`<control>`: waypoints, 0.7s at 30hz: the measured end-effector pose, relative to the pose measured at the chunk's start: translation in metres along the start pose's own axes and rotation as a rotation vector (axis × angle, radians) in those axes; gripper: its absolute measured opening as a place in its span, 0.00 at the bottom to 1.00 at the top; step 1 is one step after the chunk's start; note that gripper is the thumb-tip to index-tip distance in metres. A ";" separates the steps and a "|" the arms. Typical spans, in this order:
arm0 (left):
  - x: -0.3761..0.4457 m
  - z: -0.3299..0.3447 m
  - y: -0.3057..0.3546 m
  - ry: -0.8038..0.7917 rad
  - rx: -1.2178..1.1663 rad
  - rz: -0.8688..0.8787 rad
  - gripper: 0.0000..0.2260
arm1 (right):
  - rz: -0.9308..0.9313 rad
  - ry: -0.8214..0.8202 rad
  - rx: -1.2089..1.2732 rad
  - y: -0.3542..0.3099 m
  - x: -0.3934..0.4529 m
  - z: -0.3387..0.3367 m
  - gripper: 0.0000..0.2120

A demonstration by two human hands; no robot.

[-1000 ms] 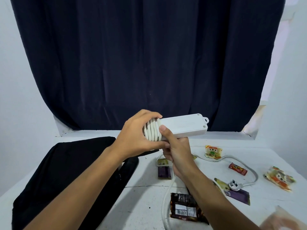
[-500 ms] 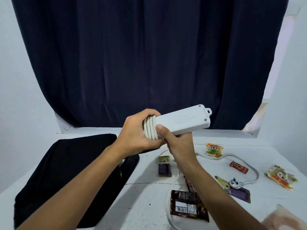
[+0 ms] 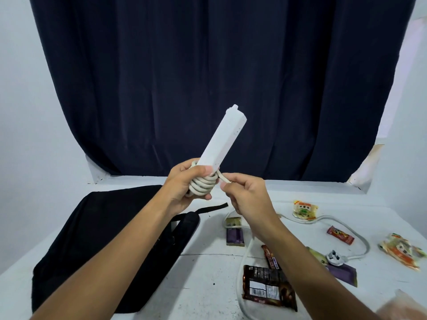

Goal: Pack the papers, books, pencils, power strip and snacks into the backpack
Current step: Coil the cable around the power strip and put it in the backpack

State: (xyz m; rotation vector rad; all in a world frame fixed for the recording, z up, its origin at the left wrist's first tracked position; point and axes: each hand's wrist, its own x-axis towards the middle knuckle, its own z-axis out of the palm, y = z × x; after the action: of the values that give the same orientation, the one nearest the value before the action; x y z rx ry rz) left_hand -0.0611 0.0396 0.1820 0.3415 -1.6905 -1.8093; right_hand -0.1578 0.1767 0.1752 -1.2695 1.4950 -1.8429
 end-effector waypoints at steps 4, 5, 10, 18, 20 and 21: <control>0.000 -0.001 -0.001 0.101 0.175 0.044 0.19 | 0.105 -0.020 -0.153 0.009 0.005 -0.001 0.11; 0.002 -0.003 -0.002 0.137 0.259 0.087 0.19 | 0.144 -0.042 -0.176 0.011 0.005 -0.002 0.10; 0.006 -0.014 -0.010 0.197 0.866 0.415 0.25 | 0.267 -0.119 -0.172 0.021 0.000 0.001 0.13; 0.001 -0.025 -0.010 0.082 1.094 0.409 0.28 | 0.242 -0.154 -0.215 0.027 -0.003 -0.002 0.14; 0.004 -0.023 -0.015 0.114 1.150 0.393 0.29 | 0.220 -0.204 -0.408 0.029 -0.004 0.004 0.15; 0.006 -0.023 -0.017 0.130 1.198 0.389 0.29 | 0.232 -0.242 -0.471 0.029 -0.005 0.007 0.16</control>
State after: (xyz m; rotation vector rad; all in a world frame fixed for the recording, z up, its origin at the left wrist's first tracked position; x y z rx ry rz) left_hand -0.0563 0.0172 0.1638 0.5353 -2.3529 -0.3354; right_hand -0.1549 0.1679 0.1458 -1.3902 1.9075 -1.1820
